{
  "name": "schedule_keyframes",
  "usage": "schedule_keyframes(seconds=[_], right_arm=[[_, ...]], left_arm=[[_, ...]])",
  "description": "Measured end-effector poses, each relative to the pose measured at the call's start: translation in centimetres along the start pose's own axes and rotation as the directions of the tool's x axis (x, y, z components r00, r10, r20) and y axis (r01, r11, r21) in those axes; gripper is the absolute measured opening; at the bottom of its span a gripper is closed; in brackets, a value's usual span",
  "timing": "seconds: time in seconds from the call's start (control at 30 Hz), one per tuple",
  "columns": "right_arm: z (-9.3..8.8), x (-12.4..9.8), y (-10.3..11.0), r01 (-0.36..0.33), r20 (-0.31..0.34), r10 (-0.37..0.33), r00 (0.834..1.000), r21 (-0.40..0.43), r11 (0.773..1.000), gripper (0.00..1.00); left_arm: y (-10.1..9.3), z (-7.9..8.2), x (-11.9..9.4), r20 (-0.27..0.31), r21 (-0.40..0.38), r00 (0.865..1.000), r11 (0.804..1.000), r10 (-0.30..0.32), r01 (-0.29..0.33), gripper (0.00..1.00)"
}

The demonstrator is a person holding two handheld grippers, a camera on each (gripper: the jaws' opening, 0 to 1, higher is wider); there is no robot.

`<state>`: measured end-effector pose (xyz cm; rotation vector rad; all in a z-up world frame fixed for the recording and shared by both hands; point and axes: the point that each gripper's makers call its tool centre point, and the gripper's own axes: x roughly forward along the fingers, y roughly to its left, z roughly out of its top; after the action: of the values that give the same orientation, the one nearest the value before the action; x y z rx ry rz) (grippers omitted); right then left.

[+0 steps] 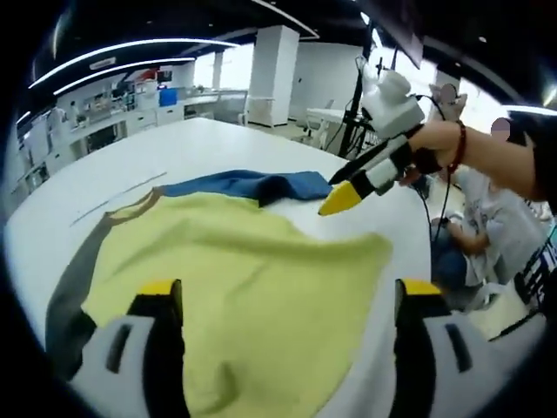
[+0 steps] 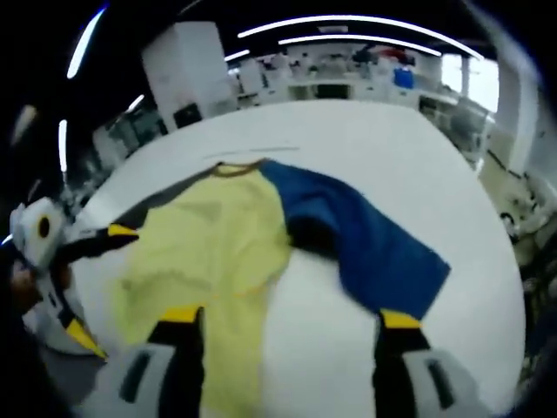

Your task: Fold the garment on the visible template until the final outline fits inside the template.

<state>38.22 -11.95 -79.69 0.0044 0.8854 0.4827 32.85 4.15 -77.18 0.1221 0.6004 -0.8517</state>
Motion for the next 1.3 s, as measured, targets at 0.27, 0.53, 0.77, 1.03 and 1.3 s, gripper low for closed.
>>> schedule_keyframes(seconds=[0.27, 0.53, 0.77, 1.03, 1.3], right_arm=[[-1.4, -0.4, 1.3, -0.061, -0.018, 0.061, 0.998, 0.000, 0.998, 0.76], [-2.6, -0.8, 2.3, -0.097, -0.035, 0.097, 0.995, 0.003, 0.995, 0.72], [-3.9, -1.2, 3.3, -0.127, -0.047, 0.128, 0.991, 0.021, 0.992, 0.67], [-4.9, -1.7, 3.9, -0.132, -0.059, 0.134, 0.989, 0.029, 0.991, 0.64], [-5.9, -1.8, 4.1, -0.140, -0.058, 0.142, 0.988, 0.039, 0.989, 0.53]], left_arm=[[3.5, -2.0, -3.4, 0.001, 0.002, 0.997, 0.997, 0.078, -0.078, 0.89], [5.8, -2.7, -6.2, 0.021, -0.009, 0.988, 0.988, 0.152, -0.152, 0.83], [7.5, -4.7, -8.2, 0.030, -0.046, 0.983, 0.982, 0.183, -0.182, 0.72], [8.8, -7.3, -9.5, -0.021, -0.054, 0.974, 0.973, 0.223, -0.224, 0.51], [8.9, -9.9, -9.7, -0.092, -0.092, 0.967, 0.964, 0.239, -0.248, 0.36]])
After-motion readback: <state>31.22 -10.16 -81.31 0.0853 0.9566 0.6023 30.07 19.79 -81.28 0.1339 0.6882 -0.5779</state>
